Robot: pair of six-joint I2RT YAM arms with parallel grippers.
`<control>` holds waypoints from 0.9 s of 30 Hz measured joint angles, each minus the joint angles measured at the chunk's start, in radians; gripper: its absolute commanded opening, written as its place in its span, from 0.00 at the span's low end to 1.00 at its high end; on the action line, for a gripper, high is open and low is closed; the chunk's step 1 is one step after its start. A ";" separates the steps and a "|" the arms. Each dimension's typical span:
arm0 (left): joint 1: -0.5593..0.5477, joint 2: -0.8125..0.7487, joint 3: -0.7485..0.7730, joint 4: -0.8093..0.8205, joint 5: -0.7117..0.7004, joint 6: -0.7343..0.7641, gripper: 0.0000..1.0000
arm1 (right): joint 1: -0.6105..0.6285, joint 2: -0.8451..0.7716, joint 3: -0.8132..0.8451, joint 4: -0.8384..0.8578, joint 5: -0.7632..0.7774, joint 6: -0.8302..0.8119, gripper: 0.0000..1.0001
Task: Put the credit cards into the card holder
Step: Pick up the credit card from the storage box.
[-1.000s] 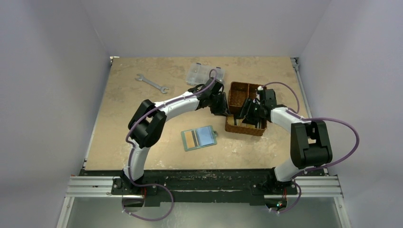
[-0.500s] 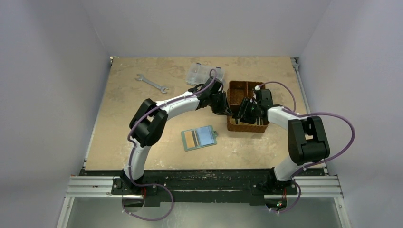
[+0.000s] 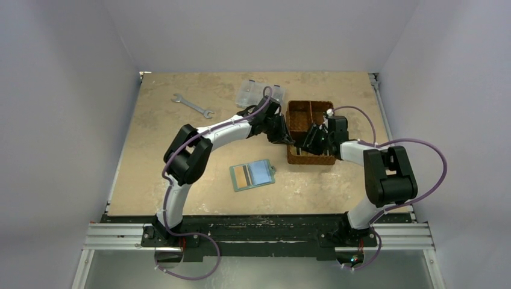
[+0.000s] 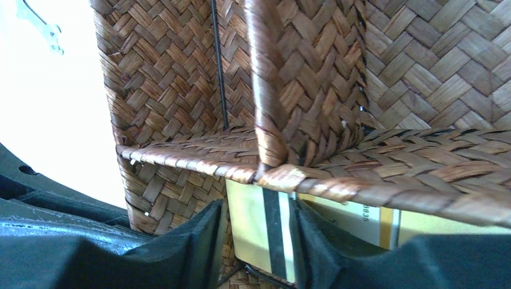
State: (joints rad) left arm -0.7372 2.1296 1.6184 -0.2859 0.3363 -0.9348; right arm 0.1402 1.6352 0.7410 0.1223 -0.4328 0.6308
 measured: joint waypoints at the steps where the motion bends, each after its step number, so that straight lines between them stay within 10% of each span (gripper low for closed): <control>1: 0.002 0.000 0.000 0.000 0.000 0.001 0.00 | -0.004 0.000 -0.007 0.013 -0.004 0.008 0.36; 12: 0.011 0.000 0.000 -0.006 0.002 0.004 0.00 | -0.010 -0.051 -0.024 0.081 -0.084 0.065 0.15; 27: 0.011 0.000 0.000 -0.003 0.009 0.012 0.00 | 0.006 -0.025 -0.014 0.092 -0.106 0.057 0.34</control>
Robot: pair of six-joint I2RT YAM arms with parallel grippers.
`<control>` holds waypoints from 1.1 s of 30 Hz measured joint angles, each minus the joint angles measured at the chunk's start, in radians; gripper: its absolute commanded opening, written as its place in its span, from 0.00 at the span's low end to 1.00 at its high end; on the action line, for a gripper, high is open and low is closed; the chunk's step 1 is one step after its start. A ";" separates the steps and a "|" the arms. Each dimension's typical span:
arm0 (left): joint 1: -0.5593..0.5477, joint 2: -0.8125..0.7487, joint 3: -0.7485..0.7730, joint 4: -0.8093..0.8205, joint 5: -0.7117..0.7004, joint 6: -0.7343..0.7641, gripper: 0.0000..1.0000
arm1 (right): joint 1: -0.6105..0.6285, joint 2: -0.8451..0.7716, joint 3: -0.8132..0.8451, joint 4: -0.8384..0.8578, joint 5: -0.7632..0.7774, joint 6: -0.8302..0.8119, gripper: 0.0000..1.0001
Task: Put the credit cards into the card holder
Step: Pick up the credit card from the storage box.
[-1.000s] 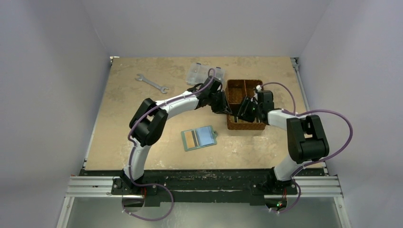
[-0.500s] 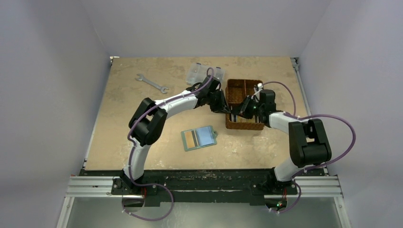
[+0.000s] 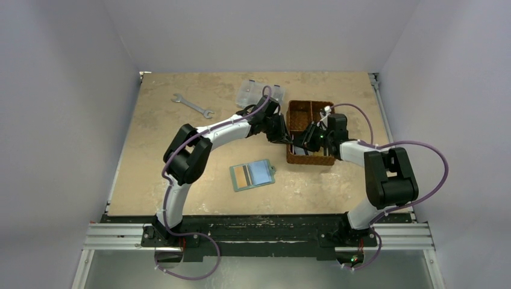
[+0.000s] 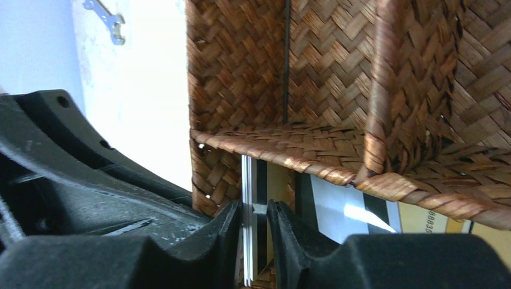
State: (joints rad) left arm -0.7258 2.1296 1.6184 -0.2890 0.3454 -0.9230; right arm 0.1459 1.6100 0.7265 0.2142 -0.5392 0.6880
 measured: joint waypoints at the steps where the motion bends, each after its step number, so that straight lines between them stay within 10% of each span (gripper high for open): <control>1: 0.000 0.000 0.000 0.000 0.000 0.000 0.00 | 0.000 0.004 0.005 -0.011 0.003 -0.005 0.35; 8: -0.001 0.000 -0.002 0.005 0.002 0.000 0.00 | 0.006 0.021 0.010 -0.092 0.029 -0.045 0.38; 17: 0.000 0.000 -0.011 0.023 0.010 0.000 0.01 | 0.013 0.017 0.061 -0.181 0.058 -0.078 0.03; 33: 0.058 -0.085 -0.161 0.098 0.093 0.135 0.66 | -0.046 -0.152 0.214 -0.504 0.119 -0.211 0.00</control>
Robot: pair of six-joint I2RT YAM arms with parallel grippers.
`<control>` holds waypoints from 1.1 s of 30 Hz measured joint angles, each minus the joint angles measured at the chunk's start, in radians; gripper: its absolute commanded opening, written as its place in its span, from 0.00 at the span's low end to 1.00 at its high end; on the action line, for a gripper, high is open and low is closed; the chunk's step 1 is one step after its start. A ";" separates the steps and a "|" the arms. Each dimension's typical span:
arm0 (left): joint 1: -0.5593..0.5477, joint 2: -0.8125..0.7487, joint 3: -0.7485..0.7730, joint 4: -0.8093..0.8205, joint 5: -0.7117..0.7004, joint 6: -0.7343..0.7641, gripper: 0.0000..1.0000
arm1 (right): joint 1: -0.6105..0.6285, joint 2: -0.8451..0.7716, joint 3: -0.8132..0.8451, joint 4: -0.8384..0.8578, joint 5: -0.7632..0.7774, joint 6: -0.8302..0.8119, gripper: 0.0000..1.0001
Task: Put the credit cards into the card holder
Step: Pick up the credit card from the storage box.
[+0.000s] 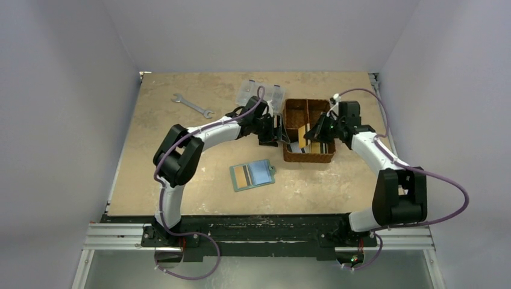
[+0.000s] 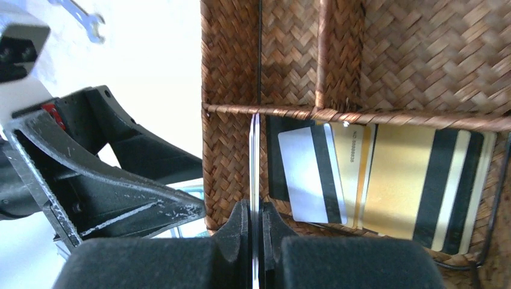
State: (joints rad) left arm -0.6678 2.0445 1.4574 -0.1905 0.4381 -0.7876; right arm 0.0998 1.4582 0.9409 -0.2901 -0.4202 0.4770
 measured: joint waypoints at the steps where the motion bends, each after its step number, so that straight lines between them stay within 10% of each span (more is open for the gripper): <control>1: 0.003 -0.003 0.005 -0.010 0.006 0.014 0.66 | -0.013 -0.008 0.000 0.004 -0.010 0.000 0.00; 25: 0.004 -0.004 0.078 0.279 0.146 -0.032 0.67 | -0.246 -0.039 -0.301 0.645 -0.489 0.298 0.00; 33: 0.004 0.063 0.086 0.348 0.205 -0.068 0.51 | -0.253 -0.074 -0.325 0.740 -0.546 0.367 0.01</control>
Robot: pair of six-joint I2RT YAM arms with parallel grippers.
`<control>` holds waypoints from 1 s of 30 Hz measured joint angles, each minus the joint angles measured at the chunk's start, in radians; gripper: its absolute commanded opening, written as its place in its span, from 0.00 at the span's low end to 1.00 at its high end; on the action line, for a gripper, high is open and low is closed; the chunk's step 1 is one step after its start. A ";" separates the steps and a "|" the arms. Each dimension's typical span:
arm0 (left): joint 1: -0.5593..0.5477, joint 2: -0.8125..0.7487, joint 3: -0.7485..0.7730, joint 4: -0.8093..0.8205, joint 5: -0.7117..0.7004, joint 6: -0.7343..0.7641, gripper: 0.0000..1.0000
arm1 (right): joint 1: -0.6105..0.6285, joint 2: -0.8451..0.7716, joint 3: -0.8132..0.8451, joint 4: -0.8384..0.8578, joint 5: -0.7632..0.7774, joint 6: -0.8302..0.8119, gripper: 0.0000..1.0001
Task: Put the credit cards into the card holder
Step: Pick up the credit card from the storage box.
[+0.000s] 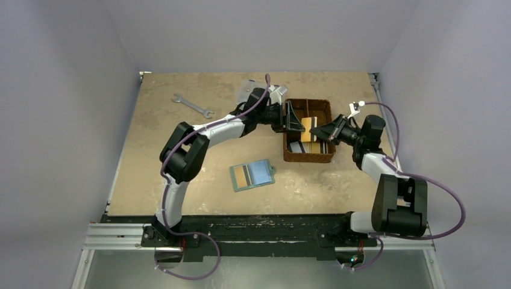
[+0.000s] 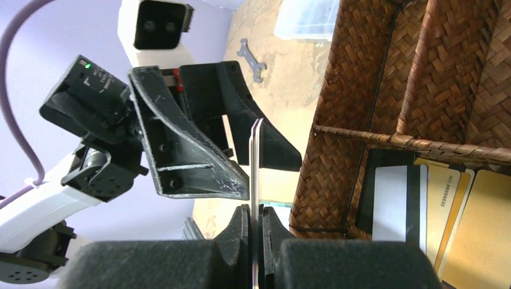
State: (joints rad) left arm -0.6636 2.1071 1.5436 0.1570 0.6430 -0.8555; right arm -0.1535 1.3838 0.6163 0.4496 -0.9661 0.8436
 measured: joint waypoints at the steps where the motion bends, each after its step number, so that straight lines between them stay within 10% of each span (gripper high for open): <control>1: 0.000 0.006 0.000 0.004 0.005 -0.006 0.45 | -0.001 -0.011 -0.002 0.007 -0.002 0.005 0.03; 14: 0.002 0.035 -0.035 0.299 0.090 -0.199 0.00 | -0.009 -0.031 -0.007 0.038 -0.016 0.014 0.16; 23: 0.015 0.042 -0.063 0.407 0.146 -0.262 0.00 | -0.026 -0.039 -0.007 -0.031 0.006 -0.023 0.45; 30: 0.040 0.068 -0.070 0.488 0.195 -0.322 0.00 | -0.055 -0.039 -0.007 -0.047 0.006 -0.037 0.46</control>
State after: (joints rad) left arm -0.6231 2.1754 1.4734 0.6445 0.8383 -1.1774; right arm -0.2085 1.3449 0.6094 0.4030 -0.9600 0.8066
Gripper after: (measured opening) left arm 0.037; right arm 0.460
